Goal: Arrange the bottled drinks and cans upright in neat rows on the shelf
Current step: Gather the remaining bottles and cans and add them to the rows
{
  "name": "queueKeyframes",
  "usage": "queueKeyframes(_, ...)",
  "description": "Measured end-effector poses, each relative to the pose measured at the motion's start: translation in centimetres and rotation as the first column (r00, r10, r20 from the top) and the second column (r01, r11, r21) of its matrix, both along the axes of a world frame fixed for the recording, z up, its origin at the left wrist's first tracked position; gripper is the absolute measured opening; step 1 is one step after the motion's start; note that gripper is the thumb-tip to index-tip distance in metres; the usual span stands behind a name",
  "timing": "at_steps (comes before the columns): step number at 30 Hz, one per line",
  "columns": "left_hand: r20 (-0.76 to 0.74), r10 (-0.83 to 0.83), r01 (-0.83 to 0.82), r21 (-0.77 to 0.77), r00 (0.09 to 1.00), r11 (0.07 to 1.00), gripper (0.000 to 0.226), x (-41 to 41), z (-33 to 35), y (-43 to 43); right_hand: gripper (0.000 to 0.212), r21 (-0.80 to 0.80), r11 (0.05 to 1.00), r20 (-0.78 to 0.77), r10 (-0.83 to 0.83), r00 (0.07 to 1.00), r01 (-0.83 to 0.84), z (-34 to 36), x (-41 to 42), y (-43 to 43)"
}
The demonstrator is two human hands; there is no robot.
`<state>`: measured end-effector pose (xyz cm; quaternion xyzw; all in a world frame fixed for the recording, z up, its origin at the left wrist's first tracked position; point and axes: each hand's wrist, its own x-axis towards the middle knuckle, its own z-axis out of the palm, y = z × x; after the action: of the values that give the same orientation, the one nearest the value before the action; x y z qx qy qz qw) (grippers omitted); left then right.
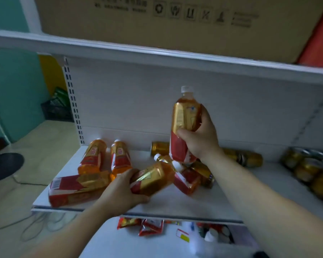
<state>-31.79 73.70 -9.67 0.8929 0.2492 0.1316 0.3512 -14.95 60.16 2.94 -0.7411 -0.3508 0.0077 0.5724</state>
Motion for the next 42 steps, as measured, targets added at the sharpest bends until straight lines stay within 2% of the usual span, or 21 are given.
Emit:
queueKeyframes(4, 0.025, -0.063, 0.066, -0.132, 0.998, 0.989, 0.074, 1.3, 0.4, -2.6, 0.066, 0.075, 0.992, -0.085, -0.094, 0.992, 0.101, 0.5, 0.8, -4.5)
queueKeyframes(8, 0.064, -0.052, 0.065, -0.204, 0.997, 0.977, 0.071, 3.4, 0.7, -6.6, 0.053, 0.229, 0.943, -0.258, -0.181, 0.949, 0.242, 0.6, 1.8, -10.8)
queueKeyframes(11, 0.141, -0.038, 0.087, -0.363, 0.989, 0.928, 0.057, 5.7, 1.8, -11.3, 0.039, 0.329, 0.897, -0.408, -0.147, 0.901, 0.295, 0.4, 2.7, -16.7)
queueKeyframes(14, 0.194, -0.075, 0.165, -0.505, 0.978, 0.847, 0.071, 8.8, 3.0, -17.6, 0.033, 0.390, 0.859, -0.514, -0.095, 0.853, 0.331, 0.0, 4.4, -23.6)
queueKeyframes(18, 0.285, -0.120, 0.285, -0.656, 0.951, 0.699, 0.079, 13.7, 4.5, -28.1, 0.041, 0.434, 0.802, -0.581, -0.099, 0.808, 0.411, -0.1, 6.5, -33.8)
queueKeyframes(20, 0.314, -0.144, 0.332, -0.708, 0.938, 0.623, 0.073, 16.4, 5.1, -33.5, 0.028, 0.437, 0.781, -0.575, -0.139, 0.806, 0.446, -0.1, 7.4, -39.3)
queueKeyframes(23, 0.353, -0.174, 0.392, -0.787, 0.919, 0.477, 0.042, 20.2, 6.2, -40.9, 0.017, 0.409, 0.759, -0.532, -0.253, 0.808, 0.507, -0.2, 8.5, -47.1)
queueKeyframes(26, 0.363, -0.199, 0.413, -0.833, 0.910, 0.368, 0.044, 23.5, 7.1, -46.7, 0.017, 0.349, 0.735, -0.474, -0.396, 0.786, 0.581, 0.0, 9.1, -53.4)
queueKeyframes(29, 0.389, -0.284, 0.474, -0.803, 0.876, 0.361, 0.045, 26.8, 8.2, -51.6, 0.026, 0.287, 0.700, -0.407, -0.529, 0.745, 0.654, 0.0, 10.1, -58.6)
queueKeyframes(32, 0.373, -0.380, 0.518, -0.740, 0.847, 0.429, 0.052, 30.3, 8.7, -55.1, 0.021, 0.253, 0.665, -0.375, -0.602, 0.705, 0.703, -0.6, 11.8, -62.2)
queueKeyframes(36, 0.376, -0.462, 0.579, -0.676, 0.803, 0.457, 0.027, 35.5, 9.6, -58.7, 0.029, 0.190, 0.636, -0.313, -0.683, 0.660, 0.748, -1.4, 15.7, -65.4)
queueKeyframes(39, 0.418, -0.512, 0.652, -0.593, 0.751, 0.473, 0.033, 40.0, 10.3, -60.8, 0.033, 0.177, 0.623, -0.282, -0.709, 0.646, 0.762, -1.7, 19.9, -67.1)
queueKeyframes(42, 0.412, -0.545, 0.679, -0.527, 0.730, 0.511, 0.039, 44.9, 10.4, -62.1, 0.051, 0.149, 0.622, -0.270, -0.723, 0.636, 0.769, -2.1, 24.4, -68.5)
